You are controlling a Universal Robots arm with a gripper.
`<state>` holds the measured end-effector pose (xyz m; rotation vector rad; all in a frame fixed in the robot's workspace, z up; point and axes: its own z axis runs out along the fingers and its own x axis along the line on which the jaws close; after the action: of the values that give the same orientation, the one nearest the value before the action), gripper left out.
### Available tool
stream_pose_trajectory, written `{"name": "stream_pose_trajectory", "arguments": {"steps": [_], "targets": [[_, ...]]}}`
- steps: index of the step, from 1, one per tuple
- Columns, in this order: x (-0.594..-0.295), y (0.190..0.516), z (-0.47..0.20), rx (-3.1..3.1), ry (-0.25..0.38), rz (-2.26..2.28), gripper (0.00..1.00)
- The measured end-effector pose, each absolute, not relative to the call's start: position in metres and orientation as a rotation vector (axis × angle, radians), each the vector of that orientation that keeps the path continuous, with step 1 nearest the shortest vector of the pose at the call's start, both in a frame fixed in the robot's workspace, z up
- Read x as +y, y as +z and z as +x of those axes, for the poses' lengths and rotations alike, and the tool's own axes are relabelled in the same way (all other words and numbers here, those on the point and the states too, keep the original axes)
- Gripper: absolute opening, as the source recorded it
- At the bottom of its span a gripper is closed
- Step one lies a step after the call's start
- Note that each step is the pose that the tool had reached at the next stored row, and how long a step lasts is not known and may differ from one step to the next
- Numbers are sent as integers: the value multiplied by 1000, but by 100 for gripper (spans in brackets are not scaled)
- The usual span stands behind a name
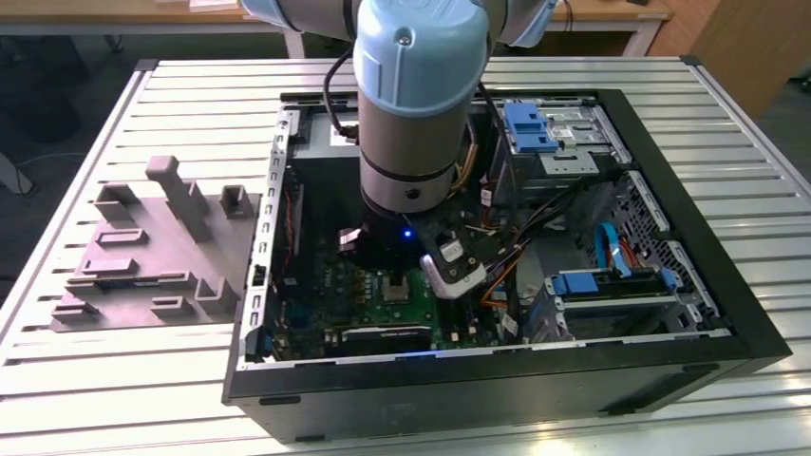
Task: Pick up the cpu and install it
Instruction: 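Close the cpu cover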
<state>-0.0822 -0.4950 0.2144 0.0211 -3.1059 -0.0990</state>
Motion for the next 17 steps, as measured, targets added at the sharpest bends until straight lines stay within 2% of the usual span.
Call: {"name": "stream_pose_trajectory", "arguments": {"steps": [17], "targets": [[-495, 231, -82, -3106, -99, 21, 11]]}}
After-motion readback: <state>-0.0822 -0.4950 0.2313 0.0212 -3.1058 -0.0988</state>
